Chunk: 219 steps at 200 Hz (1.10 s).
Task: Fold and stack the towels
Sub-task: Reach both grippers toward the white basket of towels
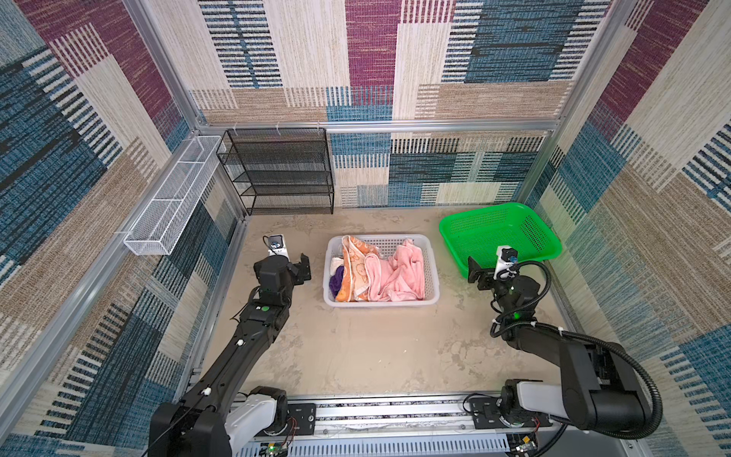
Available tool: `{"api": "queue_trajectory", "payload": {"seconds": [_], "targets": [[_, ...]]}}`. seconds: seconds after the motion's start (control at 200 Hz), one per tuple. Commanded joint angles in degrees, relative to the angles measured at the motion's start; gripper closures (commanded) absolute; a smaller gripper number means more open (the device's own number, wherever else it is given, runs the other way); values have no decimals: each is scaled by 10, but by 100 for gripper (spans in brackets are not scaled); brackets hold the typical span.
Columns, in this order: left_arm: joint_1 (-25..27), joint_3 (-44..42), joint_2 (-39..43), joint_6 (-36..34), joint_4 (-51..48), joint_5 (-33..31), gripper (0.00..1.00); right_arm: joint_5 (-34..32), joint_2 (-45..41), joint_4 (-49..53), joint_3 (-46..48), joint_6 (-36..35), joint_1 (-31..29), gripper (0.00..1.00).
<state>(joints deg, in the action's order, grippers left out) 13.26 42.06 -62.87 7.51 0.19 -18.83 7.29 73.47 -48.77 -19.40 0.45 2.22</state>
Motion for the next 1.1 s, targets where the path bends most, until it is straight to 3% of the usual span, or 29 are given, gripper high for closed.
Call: {"api": "queue_trajectory", "payload": {"seconds": [0.0, 0.195, 0.416, 0.741, 0.987, 1.092], "targets": [[36, 49, -28, 89, -156, 11, 1, -35, -15, 90, -34, 24, -9, 0], [66, 107, -92, 182, -247, 65, 2, -83, -44, 235, -113, 40, -55, 0], [78, 126, -144, 209, -259, 95, 10, -59, -71, 347, -174, 67, -91, 0], [79, 141, -213, 229, -263, 118, 51, 9, -62, 415, -237, 81, -170, 0], [78, 144, -238, 233, -256, 92, 99, 21, -9, 442, -277, 79, -256, 0], [77, 149, -240, 231, -257, 68, 100, 26, 16, 461, -293, 75, -292, 0]]}}
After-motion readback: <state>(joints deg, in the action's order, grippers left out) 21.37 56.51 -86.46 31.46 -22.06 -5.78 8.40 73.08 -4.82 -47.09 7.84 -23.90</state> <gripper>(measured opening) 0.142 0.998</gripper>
